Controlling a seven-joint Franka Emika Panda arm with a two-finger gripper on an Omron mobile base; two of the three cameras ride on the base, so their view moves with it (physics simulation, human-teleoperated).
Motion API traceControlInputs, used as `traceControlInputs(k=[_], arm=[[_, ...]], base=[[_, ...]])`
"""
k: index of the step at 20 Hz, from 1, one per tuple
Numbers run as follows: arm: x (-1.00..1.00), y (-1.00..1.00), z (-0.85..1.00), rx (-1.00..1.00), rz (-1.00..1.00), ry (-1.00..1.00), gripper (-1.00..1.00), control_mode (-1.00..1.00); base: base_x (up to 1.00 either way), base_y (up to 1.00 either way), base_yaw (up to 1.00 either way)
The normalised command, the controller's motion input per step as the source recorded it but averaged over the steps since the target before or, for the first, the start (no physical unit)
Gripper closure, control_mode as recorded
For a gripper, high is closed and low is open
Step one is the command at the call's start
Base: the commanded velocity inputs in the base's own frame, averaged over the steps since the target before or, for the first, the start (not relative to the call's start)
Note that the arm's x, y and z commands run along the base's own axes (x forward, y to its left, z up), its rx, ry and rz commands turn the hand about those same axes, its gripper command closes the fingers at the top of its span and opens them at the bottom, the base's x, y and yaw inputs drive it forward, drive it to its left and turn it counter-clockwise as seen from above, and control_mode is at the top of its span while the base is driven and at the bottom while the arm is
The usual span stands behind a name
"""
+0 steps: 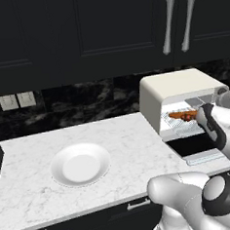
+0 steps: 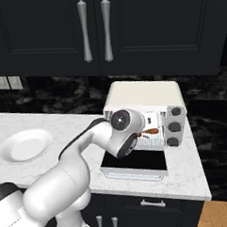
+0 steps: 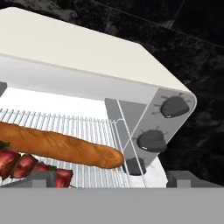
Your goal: Pick up the kebab skewer and baguette bread, and place them inside the toaster oven. Close the toaster oven door and start by setting the timer.
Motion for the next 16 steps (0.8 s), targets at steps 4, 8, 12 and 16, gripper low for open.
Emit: traceControlInputs(k=[4, 8, 12, 16], arm=[[0.0, 0.0, -0.47, 0.0, 0.0, -0.13, -1.0, -1.0], [0.0, -0.07, -0.21, 0.0, 0.02, -0.12, -1.0, -1.0], [-0.09, -0.02, -0.31, 0.0, 0.02, -0.15, -1.0, -1.0], [-0.1, 0.02, -0.22, 0.05, 0.0, -0.1, -1.0, -1.0]], base=[[0.0, 0.0, 0.0], [0.0, 0.0, 0.0], [0.0, 0.0, 0.0], [0.0, 0.0, 0.0]])
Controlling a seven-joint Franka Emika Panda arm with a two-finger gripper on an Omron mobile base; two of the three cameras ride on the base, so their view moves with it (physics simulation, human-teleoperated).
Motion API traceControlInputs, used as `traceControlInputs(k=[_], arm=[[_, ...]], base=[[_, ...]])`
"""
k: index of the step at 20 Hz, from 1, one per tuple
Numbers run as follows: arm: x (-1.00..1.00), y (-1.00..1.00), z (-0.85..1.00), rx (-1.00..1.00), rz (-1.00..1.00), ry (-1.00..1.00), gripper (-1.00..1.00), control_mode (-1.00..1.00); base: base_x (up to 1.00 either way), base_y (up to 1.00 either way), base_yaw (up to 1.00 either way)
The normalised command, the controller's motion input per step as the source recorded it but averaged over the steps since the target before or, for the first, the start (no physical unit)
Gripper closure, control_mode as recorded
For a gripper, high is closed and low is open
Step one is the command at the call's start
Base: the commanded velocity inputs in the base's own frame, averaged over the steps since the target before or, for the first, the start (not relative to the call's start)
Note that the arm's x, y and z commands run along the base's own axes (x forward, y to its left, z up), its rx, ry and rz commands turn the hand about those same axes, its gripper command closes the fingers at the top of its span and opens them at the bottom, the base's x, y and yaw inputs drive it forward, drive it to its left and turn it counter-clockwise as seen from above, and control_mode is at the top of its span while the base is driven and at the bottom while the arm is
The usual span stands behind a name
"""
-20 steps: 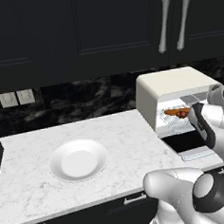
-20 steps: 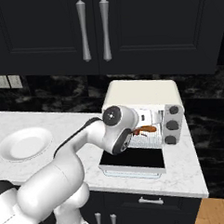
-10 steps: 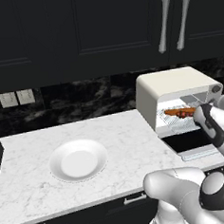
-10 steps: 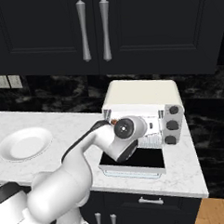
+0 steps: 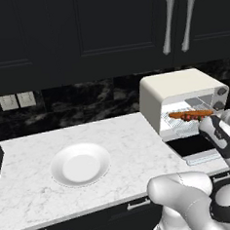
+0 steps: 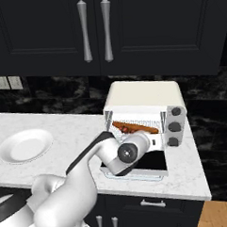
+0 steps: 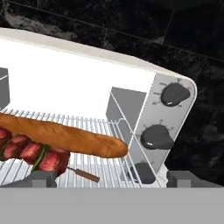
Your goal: Pick up the kebab skewer and baguette bread, and place them inside the toaster oven. Close the toaster oven door and start by setting the timer.
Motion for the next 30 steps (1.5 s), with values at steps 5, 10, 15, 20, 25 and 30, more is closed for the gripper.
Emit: traceControlInputs(k=[5, 10, 15, 20, 25, 30], arm=[[0.0, 0.01, -0.07, 0.02, 0.0, -0.06, -1.0, -1.0], [-0.15, 0.0, -0.01, 0.17, 0.0, 0.05, -1.0, -1.0], [-0.09, 0.0, -0.1, 0.15, 0.0, 0.09, -1.0, -1.0], [0.0, 0.0, -0.33, -0.02, 0.01, 0.0, -1.0, -1.0], [-0.01, 0.0, -0.44, -0.02, 0.01, 0.02, -1.0, -1.0], [-0.02, 0.0, -0.27, 0.0, 0.0, 0.09, -1.0, -1.0]], base=[[0.0, 0.0, 0.0], [0.0, 0.0, 0.0], [0.0, 0.0, 0.0], [0.0, 0.0, 0.0], [0.0, 0.0, 0.0], [0.0, 0.0, 0.0]])
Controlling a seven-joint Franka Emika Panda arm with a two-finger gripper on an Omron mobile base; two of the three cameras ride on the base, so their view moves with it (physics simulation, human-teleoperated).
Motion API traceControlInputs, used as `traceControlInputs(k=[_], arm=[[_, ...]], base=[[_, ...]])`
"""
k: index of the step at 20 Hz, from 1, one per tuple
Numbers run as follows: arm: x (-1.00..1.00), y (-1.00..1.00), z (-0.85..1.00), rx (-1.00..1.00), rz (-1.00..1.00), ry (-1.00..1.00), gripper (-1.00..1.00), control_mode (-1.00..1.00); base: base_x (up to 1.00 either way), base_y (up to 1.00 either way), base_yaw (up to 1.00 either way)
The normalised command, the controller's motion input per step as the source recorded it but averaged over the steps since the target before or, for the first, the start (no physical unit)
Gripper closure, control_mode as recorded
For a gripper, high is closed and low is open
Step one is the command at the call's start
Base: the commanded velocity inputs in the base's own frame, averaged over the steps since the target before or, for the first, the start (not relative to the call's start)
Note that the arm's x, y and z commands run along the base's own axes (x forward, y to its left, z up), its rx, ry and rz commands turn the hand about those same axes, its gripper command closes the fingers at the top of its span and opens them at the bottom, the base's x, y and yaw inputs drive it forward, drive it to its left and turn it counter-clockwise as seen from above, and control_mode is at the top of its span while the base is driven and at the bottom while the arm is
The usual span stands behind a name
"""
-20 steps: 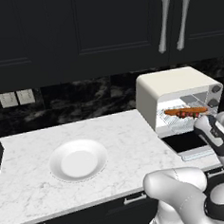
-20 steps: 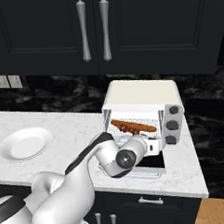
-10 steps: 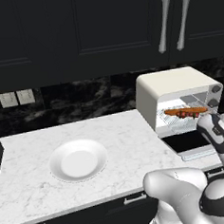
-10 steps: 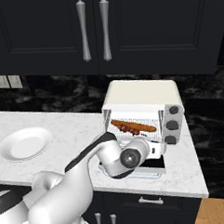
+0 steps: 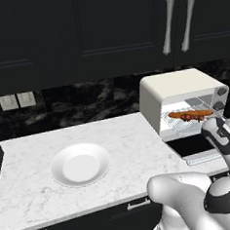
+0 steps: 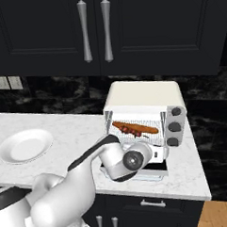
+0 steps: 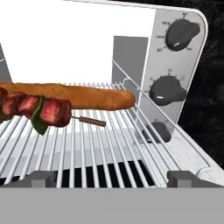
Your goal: Pick up the kebab skewer and baguette bread, and place them inside the toaster oven. Close the toaster oven door and start by setting the timer.
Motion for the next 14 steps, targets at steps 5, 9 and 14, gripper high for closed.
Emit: traceControlInputs(k=[5, 9, 14], arm=[[0.0, 0.0, -0.16, 0.0, 0.0, 0.11, -1.0, -1.0], [0.03, 0.0, -0.02, 0.0, 0.0, 0.03, -1.0, -1.0], [-0.01, 0.0, 0.0, 0.0, 0.0, 0.0, -1.0, -1.0]], base=[[0.0, 0.0, 0.0], [0.0, 0.0, 0.0], [0.0, 0.0, 0.0]])
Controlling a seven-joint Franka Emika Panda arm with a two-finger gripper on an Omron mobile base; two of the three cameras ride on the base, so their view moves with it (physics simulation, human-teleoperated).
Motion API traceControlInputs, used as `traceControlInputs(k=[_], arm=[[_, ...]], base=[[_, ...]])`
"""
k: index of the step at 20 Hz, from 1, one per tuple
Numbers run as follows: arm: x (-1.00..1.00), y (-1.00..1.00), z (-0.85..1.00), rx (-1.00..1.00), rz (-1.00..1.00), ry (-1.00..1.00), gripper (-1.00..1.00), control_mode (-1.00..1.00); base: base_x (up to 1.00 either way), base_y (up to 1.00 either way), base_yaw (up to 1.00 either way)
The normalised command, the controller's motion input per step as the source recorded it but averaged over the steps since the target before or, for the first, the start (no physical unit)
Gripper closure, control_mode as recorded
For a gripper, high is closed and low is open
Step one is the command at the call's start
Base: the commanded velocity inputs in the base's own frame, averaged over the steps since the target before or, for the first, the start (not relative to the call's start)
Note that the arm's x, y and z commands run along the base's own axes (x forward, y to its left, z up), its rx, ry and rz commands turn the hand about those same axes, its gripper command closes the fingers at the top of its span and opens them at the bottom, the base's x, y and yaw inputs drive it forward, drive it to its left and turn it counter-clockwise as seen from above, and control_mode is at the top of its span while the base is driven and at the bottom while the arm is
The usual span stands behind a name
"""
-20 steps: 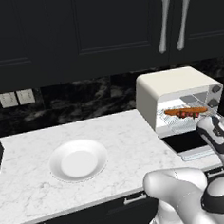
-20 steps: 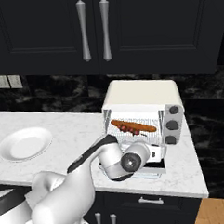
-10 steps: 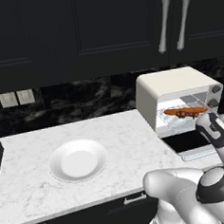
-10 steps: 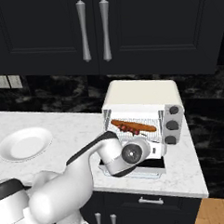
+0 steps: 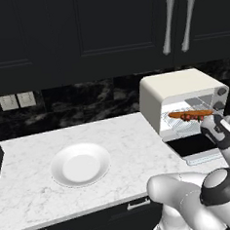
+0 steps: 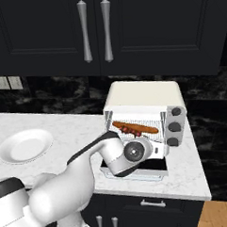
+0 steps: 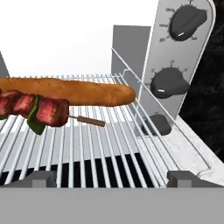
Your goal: Pick up the kebab skewer and baguette bread, and place them inside the toaster oven. Close the toaster oven door and start by setting the timer.
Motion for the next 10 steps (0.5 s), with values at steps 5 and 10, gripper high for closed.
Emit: traceControlInputs(k=[5, 10], arm=[[-0.3, 0.09, 0.0, 0.0, 0.09, 0.0, -1.0, -1.0], [-0.02, 0.18, 0.0, 0.0, 0.13, 0.0, -1.0, -1.0]], base=[[0.0, 0.0, 0.0], [0.0, 0.0, 0.0]])
